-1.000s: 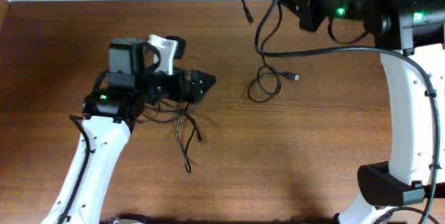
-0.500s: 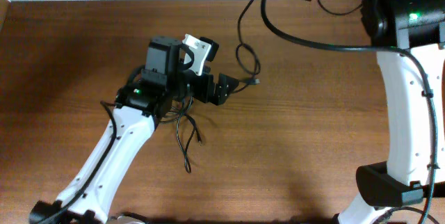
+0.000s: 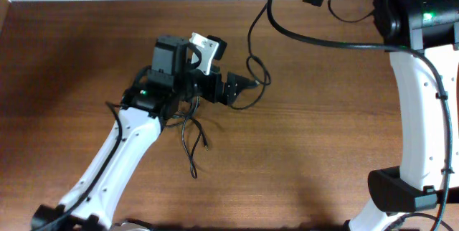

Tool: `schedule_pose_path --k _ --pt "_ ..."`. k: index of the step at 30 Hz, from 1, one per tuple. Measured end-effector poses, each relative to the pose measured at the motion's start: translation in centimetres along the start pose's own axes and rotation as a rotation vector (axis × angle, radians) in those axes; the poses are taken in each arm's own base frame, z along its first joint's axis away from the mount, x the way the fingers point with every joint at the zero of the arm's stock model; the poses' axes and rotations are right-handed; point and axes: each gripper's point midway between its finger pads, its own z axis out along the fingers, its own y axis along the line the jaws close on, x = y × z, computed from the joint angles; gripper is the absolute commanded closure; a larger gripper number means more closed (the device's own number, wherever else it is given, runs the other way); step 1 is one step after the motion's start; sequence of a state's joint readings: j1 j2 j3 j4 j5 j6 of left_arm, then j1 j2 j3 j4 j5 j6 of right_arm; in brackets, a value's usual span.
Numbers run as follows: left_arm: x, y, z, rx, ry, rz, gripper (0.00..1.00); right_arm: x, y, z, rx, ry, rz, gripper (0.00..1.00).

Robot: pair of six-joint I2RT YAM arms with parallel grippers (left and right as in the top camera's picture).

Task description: Untangle cables

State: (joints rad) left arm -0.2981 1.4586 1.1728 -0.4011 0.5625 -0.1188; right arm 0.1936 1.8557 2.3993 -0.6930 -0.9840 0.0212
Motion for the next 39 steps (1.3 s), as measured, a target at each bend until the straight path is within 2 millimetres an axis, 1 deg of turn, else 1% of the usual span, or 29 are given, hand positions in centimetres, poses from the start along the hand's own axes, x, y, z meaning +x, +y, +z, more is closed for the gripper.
schedule_pose_path --k 1,2,4,5,8,9,11,12,13,14,15,16,17,19,20,21,23,25,26,28,30,31,32,33,36,37,38,39 --pt "-1.0 -0.6 -0.8 0.003 -0.039 -0.037 0.04 0.0 0.0 0.2 0.005 0.001 -0.005 0.96" --pt "-1.5 -0.9 -1.5 -0.003 -0.064 -0.095 0.09 0.1 0.0 0.3 0.009 0.002 -0.011 0.96" --pt "-1.8 -0.6 -1.8 -0.02 -0.079 -0.262 0.25 0.1 -0.1 0.3 0.015 0.003 -0.024 0.96" --pt "-1.8 -0.5 -1.8 -0.024 -0.081 -0.336 0.26 0.1 -0.1 0.3 0.015 0.003 -0.027 0.96" --pt "-1.7 -0.3 -1.7 -0.036 -0.086 -0.447 0.25 0.0 -0.1 0.3 0.018 0.0 -0.035 0.96" --pt "-1.7 -0.4 -1.6 -0.04 -0.086 -0.464 0.25 -0.2 -0.1 0.4 0.02 -0.006 -0.046 0.96" --pt "-1.5 -1.3 -1.1 -0.038 -0.08 -0.468 0.24 -0.5 0.2 0.9 0.022 -0.017 -0.064 0.96" --pt "-1.5 -1.5 -1.0 -0.038 -0.079 -0.465 0.28 -0.5 0.4 1.2 0.024 -0.016 -0.067 0.96" --pt "-1.3 -1.9 -0.7 -0.04 -0.075 -0.46 0.65 -0.5 0.5 1.3 0.025 -0.017 -0.07 0.96" --pt "-1.3 -2.0 -0.6 -0.045 -0.075 -0.46 0.92 -0.6 0.6 1.5 0.027 -0.02 -0.076 0.96" --pt "-1.3 -1.9 -0.6 -0.052 -0.077 -0.465 0.9 -0.7 0.7 1.6 0.027 -0.021 -0.078 0.96" --pt "-1.3 -1.8 -0.6 -0.059 -0.081 -0.467 0.79 -0.8 0.8 1.7 0.026 -0.024 -0.082 0.96" --pt "-1.3 -1.7 -0.6 -0.063 -0.083 -0.469 0.77 -0.8 0.9 1.8 0.026 -0.024 -0.083 0.96" --pt "-1.4 -1.4 -0.7 -0.079 -0.09 -0.474 0.55 -0.8 1.2 2.1 0.019 -0.025 -0.089 0.96" --pt "-1.4 -1.4 -0.7 -0.083 -0.092 -0.472 0.48 -0.9 1.6 2.4 0.01 -0.03 -0.098 0.96" --pt "-1.4 -1.3 -0.7 -0.086 -0.094 -0.475 0.49 -1.1 2.2 2.8 -0.006 -0.036 -0.109 0.96" --pt "-1.4 -1.3 -0.7 -0.087 -0.094 -0.475 0.57 -1.2 2.8 3.2 -0.021 -0.04 -0.118 0.96" --pt "-1.4 -1.1 -0.7 -0.095 -0.098 -0.476 0.67 -1.3 3.1 3.4 -0.027 -0.042 -0.123 0.96" --pt "-1.5 -1.0 -0.7 -0.104 -0.102 -0.476 1.0 -1.4 3.5 3.6 -0.036 -0.047 -0.13 0.96" --pt "-1.5 -0.8 -0.7 -0.116 -0.107 -0.477 1.0 -1.6 4.8 4.4 -0.067 -0.058 -0.147 0.96" --pt "-1.6 -0.3 -0.8 -0.139 -0.117 -0.476 1.0 -1.5 5.0 4.5 -0.072 -0.052 -0.142 0.95" --pt "-1.6 -0.2 -0.8 -0.147 -0.12 -0.476 1.0 -1.1 4.9 4.5 -0.071 -0.04 -0.128 0.67" --pt "-1.6 -0.1 -0.9 -0.155 -0.122 -0.477 1.0 -0.5 4.7 4.5 -0.067 -0.015 -0.096 0.04" --pt "-1.5 0.0 -0.9 -0.161 -0.123 -0.478 1.0 -0.2 4.6 4.5 -0.063 -0.007 -0.091 0.01" --pt "-1.5 0.0 -0.9 -0.159 -0.119 -0.479 1.0 2.4 2.9 3.9 -0.027 0.082 -0.034 0.01" --pt "-1.6 -0.4 -0.8 -0.138 -0.117 -0.467 1.0 4.1 1.3 3.3 0.0 0.133 0.007 0.01" --pt "-1.8 -0.8 -0.8 -0.111 -0.116 -0.446 1.0 5.3 -0.1 3.0 0.033 0.166 0.04 0.0" --pt "-2.3 -1.7 -0.7 -0.065 -0.121 -0.404 1.0 7.1 -1.9 2.2 0.087 0.216 0.091 0.01"
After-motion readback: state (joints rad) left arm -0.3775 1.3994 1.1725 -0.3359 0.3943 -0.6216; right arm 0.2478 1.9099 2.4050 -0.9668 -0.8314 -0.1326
